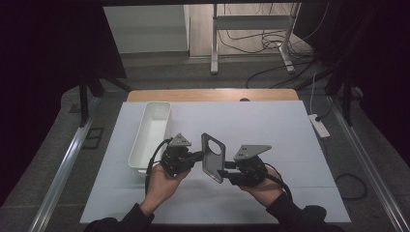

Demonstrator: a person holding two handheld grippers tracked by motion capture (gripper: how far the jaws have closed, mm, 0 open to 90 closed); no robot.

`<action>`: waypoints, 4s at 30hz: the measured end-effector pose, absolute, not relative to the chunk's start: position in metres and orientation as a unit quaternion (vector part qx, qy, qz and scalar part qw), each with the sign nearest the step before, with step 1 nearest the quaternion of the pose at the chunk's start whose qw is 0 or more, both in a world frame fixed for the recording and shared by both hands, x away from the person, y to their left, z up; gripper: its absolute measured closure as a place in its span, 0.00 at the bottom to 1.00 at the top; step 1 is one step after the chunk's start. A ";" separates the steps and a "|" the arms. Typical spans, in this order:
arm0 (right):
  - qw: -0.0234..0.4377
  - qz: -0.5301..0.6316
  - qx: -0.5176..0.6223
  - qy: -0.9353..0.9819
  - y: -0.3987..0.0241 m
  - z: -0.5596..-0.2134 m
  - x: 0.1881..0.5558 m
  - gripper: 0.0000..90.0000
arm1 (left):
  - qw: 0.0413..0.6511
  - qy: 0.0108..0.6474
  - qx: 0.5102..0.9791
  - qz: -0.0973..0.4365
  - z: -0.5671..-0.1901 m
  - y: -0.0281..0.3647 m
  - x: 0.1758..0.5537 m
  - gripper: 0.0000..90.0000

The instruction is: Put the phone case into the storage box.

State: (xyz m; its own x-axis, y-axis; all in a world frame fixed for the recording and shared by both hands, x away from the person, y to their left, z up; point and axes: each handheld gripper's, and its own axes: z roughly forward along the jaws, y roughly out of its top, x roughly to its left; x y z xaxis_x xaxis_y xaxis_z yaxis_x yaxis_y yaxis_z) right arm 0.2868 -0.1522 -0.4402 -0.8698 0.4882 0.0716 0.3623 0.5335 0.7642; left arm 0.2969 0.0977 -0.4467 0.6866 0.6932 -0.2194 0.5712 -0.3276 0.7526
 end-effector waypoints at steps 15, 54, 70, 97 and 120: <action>0.045 0.401 0.260 0.877 -0.172 -0.439 0.293 0.45 | 0.436 0.403 0.801 0.076 -0.439 0.110 0.304 0.99; 0.069 0.391 0.308 0.865 -0.237 -0.443 0.268 0.12 | 0.419 0.414 0.801 0.102 -0.403 0.148 0.332 0.99; 0.101 0.390 0.343 0.849 -0.269 -0.446 0.257 0.05 | 0.411 0.429 0.795 0.125 -0.387 0.166 0.342 0.99; 0.121 0.394 0.381 0.828 -0.297 -0.447 0.244 0.03 | 0.404 0.477 0.765 0.158 -0.369 0.211 0.361 0.99; 0.132 0.399 0.405 0.812 -0.320 -0.446 0.230 0.02 | 0.387 0.509 0.747 0.182 -0.370 0.234 0.379 0.99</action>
State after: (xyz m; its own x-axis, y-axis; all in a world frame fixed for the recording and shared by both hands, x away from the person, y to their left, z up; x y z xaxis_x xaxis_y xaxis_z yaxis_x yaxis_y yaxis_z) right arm 0.2297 -0.3198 -0.4460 -0.6376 0.7628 0.1072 0.5516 0.3550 0.7548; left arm 0.3793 0.2342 -0.3699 0.4153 0.9015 -0.1217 0.6196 -0.1824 0.7634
